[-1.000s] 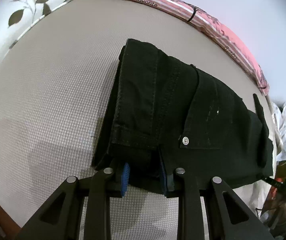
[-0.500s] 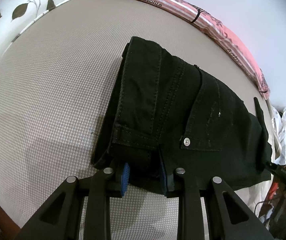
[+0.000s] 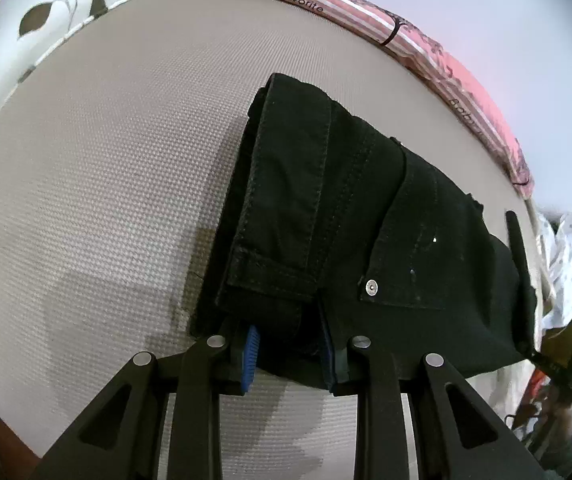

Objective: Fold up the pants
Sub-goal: 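Open both grippers to release the folded waistband onto the legs, then grasp the pant leg hem with the right gripper while the left gripper moves over the pants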

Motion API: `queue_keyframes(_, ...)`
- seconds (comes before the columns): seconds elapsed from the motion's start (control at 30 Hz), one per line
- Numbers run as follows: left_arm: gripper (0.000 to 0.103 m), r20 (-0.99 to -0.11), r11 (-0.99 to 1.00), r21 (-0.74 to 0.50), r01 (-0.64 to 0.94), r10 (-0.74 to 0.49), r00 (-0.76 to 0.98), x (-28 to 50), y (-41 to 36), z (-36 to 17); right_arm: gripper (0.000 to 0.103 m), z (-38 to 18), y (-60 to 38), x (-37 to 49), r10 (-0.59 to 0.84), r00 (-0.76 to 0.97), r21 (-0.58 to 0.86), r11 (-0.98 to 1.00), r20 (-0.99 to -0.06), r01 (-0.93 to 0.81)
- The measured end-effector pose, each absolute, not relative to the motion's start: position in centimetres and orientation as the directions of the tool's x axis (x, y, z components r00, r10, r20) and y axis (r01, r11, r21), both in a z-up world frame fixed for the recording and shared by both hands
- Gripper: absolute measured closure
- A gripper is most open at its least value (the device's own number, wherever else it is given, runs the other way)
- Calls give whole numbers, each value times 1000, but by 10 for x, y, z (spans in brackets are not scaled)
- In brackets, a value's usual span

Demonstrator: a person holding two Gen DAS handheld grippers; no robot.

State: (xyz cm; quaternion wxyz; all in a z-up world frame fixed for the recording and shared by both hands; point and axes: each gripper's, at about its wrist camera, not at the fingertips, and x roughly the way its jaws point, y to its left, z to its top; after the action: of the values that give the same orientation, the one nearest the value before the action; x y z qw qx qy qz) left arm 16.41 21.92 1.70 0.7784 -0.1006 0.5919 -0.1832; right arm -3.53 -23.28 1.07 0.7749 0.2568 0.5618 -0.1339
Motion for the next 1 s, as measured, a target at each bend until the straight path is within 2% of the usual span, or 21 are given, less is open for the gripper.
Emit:
queue_keyframes(0.13,76,-896,922,-338,191,-377,233,158,210,15,97,-10,-230,-35,99,292,242,826,-951,509)
queue_keyframes(0.23,75,-906,932,-303,197,-346,242,154,204,16,91,-13,-232,-34,125,299,271,814,-946,514)
queue_keyframes(0.3,74,-914,941,-278,195,-322,247,152,200,17,79,-14,-233,-34,167,312,312,806,-935,503)
queue_keyframes(0.37,70,-921,945,-267,188,-307,241,150,199,19,56,-10,-235,-33,216,323,360,791,-921,495)
queue_keyframes(0.4,68,-925,948,-262,182,-301,234,147,199,21,54,-7,-236,-34,217,327,363,788,-920,497)
queue_keyframes(0.57,66,-940,953,-221,206,-265,215,126,201,38,54,16,-261,-44,235,362,400,769,-902,498)
queue_keyframes(0.73,66,-954,953,-100,285,-174,245,93,192,66,54,39,-303,-39,172,404,377,774,-898,508)
queue_keyframes(0.83,66,-944,927,-112,357,-211,252,78,164,79,54,43,-327,-27,200,421,412,759,-885,504)
queue_keyframes(1.0,66,-908,810,-200,551,-364,206,62,72,88,54,46,-351,7,208,423,406,791,-882,458)
